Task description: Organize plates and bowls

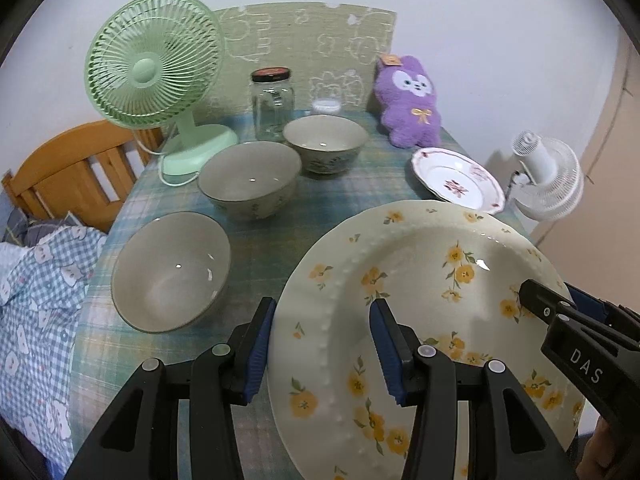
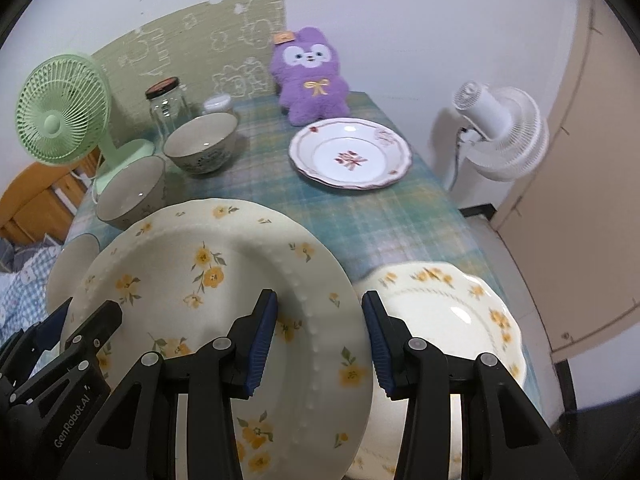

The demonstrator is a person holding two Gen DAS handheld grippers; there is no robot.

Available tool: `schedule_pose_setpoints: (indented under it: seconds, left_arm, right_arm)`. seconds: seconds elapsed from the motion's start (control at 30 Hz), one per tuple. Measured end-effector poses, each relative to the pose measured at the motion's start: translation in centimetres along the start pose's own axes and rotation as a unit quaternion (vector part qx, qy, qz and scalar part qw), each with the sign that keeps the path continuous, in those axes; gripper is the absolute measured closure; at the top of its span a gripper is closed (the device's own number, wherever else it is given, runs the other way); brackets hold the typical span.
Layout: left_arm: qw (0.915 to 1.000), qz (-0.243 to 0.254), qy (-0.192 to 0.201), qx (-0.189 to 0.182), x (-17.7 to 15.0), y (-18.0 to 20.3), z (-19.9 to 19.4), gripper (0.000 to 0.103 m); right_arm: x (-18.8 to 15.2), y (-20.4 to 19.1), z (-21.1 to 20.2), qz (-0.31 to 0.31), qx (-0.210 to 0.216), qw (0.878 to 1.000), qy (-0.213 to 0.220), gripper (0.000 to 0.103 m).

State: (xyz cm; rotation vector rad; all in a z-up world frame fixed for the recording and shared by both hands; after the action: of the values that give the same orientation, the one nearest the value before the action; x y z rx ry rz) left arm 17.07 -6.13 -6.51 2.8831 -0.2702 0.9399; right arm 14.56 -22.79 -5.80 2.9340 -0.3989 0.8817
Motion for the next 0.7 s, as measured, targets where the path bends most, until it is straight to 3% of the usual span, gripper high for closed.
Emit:
schedule_pose_setpoints:
  seconds: [0.33, 0.7]
  left_arm:
    - [0.9996, 0.024, -0.008, -0.010, -1.9, 3.1, -0.3, 0.055]
    - [0.9996, -0.001, -0.019, 0.020, -3.3, 7.4, 0.5, 0.055]
  right_arm:
    - [-2.4, 3.2, -0.7, 0.023, -0.011, 1.000, -0.007, 0.056]
    - [-2.9, 7.9, 1.0, -0.001, 0.015, 1.000, -0.024, 0.056]
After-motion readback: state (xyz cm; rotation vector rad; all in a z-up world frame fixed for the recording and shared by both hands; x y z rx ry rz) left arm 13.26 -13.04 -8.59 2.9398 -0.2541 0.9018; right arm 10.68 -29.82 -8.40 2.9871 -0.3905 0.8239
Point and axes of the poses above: each gripper's, at about its wrist camera, not at the fingertips, and z roughly the way its jaws point, y to its right, x to its top, the point moved 2 cm from there along z, roughly the way its jaws point, and after that the axes turned 2 degrees about -y, right-handed, at the moved point
